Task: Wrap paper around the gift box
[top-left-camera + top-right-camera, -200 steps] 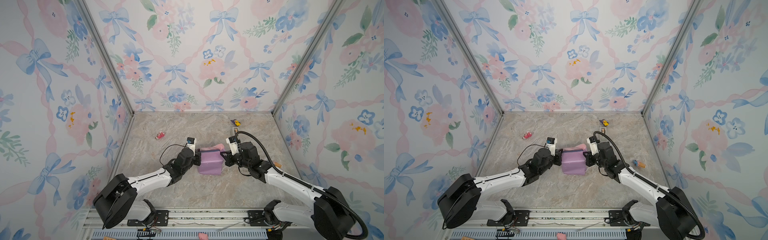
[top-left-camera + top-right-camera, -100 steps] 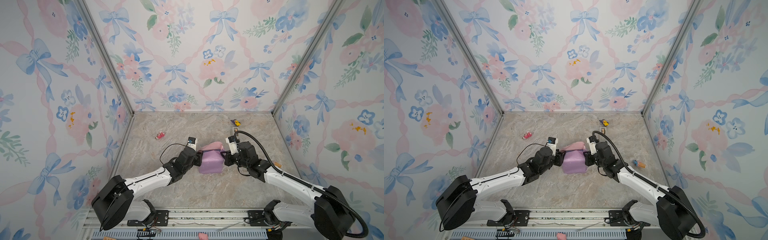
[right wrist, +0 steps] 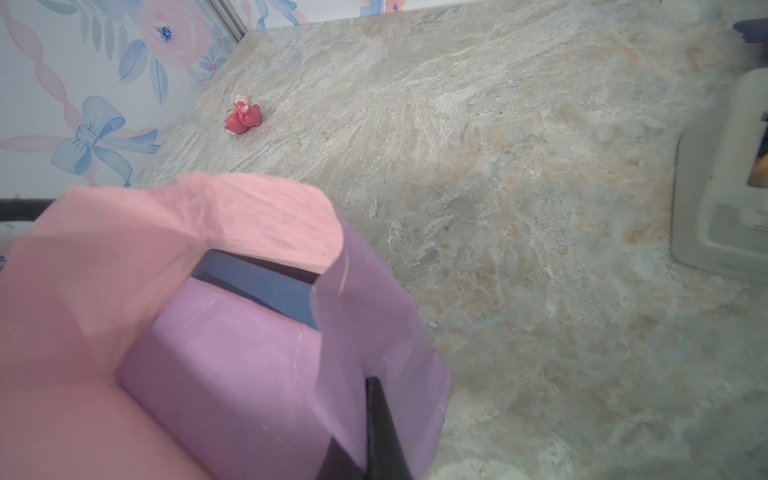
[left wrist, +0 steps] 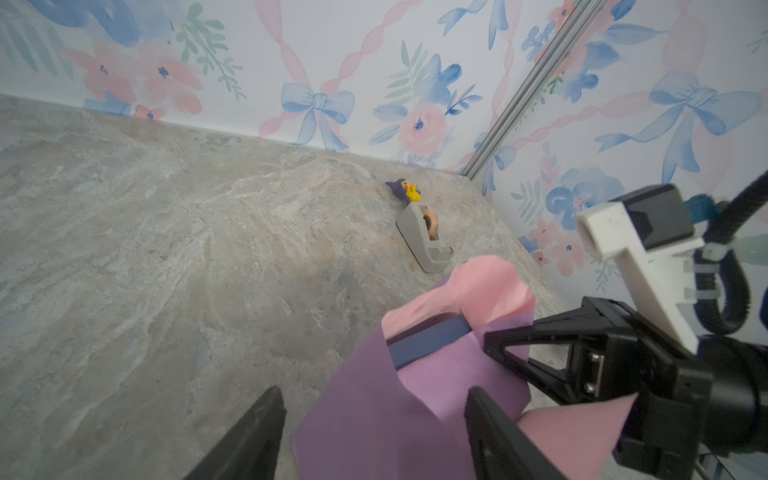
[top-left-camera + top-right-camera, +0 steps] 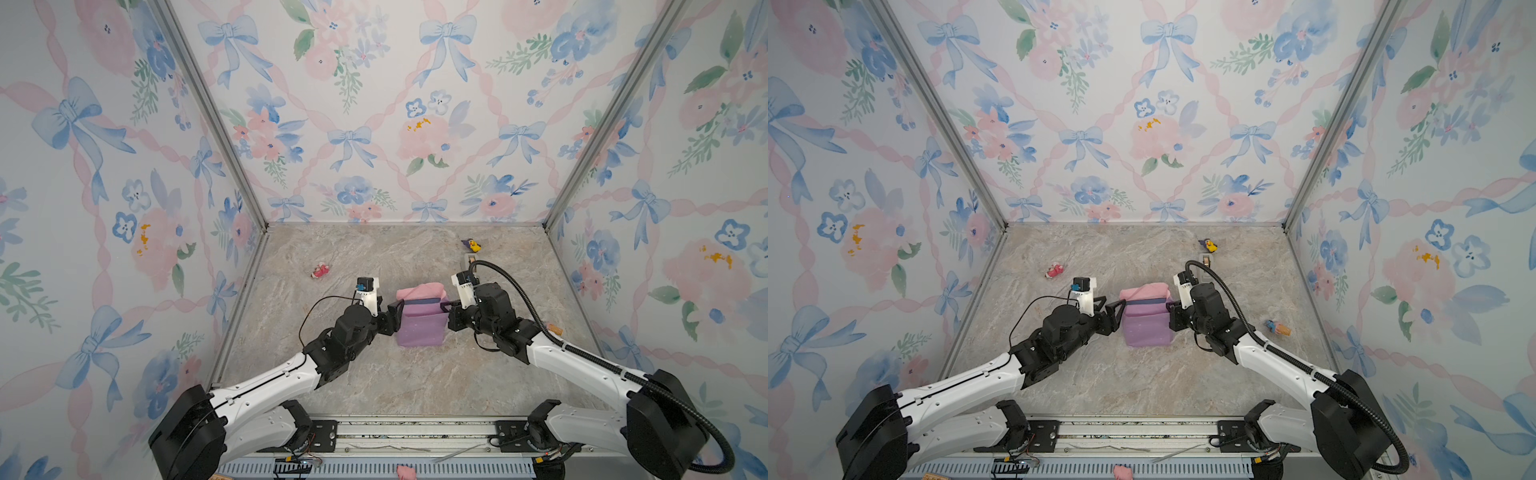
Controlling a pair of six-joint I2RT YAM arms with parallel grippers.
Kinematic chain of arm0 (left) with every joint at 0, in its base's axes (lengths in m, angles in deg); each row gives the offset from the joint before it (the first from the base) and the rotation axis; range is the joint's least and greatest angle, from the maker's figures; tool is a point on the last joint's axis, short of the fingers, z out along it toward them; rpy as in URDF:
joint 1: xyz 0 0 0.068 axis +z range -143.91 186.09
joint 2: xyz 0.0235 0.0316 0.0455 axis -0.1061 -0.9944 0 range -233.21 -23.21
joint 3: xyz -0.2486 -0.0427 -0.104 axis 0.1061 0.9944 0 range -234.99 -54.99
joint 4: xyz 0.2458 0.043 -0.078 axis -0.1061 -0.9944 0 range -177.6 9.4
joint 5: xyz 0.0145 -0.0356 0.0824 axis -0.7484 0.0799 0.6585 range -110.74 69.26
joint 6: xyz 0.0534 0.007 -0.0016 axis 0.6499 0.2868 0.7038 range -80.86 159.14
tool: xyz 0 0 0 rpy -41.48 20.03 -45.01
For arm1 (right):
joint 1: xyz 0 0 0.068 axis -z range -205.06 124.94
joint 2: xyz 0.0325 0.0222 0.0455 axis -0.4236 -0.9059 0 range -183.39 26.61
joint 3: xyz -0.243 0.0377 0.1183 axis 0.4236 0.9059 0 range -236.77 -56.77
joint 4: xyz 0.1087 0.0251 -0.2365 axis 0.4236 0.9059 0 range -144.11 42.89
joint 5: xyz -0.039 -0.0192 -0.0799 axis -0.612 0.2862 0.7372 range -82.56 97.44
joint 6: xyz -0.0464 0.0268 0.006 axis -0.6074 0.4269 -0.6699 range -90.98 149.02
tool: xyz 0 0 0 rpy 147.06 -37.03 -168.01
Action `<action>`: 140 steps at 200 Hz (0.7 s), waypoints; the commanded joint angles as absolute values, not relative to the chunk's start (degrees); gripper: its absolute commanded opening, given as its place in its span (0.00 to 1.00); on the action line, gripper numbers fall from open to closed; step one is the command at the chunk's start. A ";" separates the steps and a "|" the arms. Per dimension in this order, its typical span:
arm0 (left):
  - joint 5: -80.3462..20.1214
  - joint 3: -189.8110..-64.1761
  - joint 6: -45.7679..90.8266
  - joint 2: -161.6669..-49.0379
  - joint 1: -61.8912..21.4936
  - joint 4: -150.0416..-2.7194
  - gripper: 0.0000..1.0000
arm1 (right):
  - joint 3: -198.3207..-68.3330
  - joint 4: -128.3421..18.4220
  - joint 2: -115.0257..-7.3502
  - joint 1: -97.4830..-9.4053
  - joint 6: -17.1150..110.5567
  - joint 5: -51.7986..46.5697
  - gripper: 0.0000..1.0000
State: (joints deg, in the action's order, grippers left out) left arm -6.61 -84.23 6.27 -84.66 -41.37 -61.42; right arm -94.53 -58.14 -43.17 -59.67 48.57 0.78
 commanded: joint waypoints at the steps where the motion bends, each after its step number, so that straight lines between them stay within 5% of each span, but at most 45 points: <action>1: -7.25 -81.43 4.28 -84.57 -42.70 -58.50 0.72 | -93.52 -55.43 -44.24 -59.90 49.49 0.70 0.00; 39: -9.69 -77.35 4.33 -84.50 -43.41 -52.76 0.72 | -94.43 -55.33 -44.36 -59.95 49.75 -0.94 0.01; 100: -12.45 -69.55 15.74 -69.18 -44.25 -51.06 0.74 | -94.80 -55.52 -44.93 -59.69 49.59 -2.45 0.01; 140: -17.21 -69.99 22.51 -73.12 -44.58 -51.05 0.74 | -94.93 -55.52 -45.19 -59.60 49.55 -3.09 0.01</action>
